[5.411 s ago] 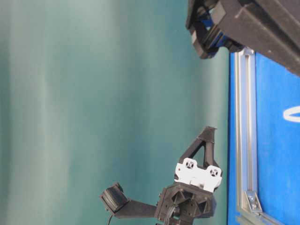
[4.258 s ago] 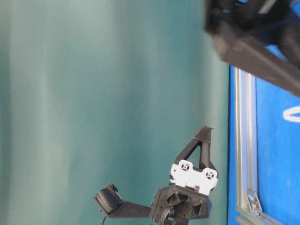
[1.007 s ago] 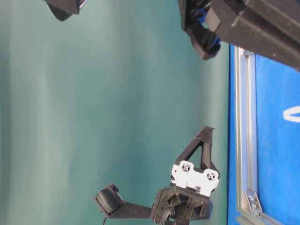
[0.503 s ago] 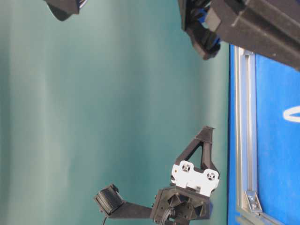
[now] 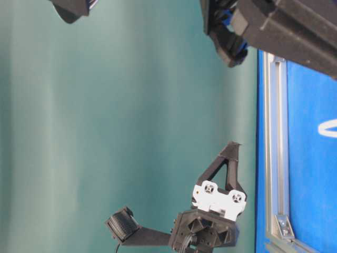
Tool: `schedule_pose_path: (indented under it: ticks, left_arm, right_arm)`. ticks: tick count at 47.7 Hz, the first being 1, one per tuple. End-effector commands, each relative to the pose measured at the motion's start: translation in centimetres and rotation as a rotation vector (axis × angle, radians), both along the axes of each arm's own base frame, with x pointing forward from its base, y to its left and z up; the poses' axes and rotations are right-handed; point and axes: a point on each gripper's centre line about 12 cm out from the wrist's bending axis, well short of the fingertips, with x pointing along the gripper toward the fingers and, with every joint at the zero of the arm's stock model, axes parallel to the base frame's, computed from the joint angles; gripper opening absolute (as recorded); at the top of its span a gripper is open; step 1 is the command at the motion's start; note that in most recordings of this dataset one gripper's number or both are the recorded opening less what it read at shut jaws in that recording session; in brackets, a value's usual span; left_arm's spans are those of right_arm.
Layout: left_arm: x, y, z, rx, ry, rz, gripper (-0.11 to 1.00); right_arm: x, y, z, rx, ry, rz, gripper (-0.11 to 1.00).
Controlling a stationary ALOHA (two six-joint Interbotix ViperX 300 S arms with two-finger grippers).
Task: Insert the wire through the string loop located in the center.
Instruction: 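Lift the cable and carry it toward the white zip-tie loop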
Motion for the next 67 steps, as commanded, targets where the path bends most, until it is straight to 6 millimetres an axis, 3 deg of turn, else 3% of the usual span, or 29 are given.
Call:
schedule_pose_path:
  ticks: [1,29,58,67]
  left_arm:
    - [0.5,0.0,1.5,0.016,-0.045,-0.006,0.00]
    - [0.5,0.0,1.6,0.017,-0.048,-0.006,0.00]
    - [0.5,0.0,1.6,0.016,-0.047,-0.007,0.00]
    - [0.7,-0.3,1.7,0.017,-0.051,-0.016,0.00]
  right_arm:
    - [0.4,0.3,1.8,0.017,-0.051,0.004,-0.02]
    - [0.0,0.1,1.7,0.018,-0.039,0.003,-0.02]
    - [-5.7,-1.8,1.8,0.031,0.050,-0.008,-0.02]
    - [-6.3,-2.0,1.8,0.035,0.050,-0.010,-0.02]
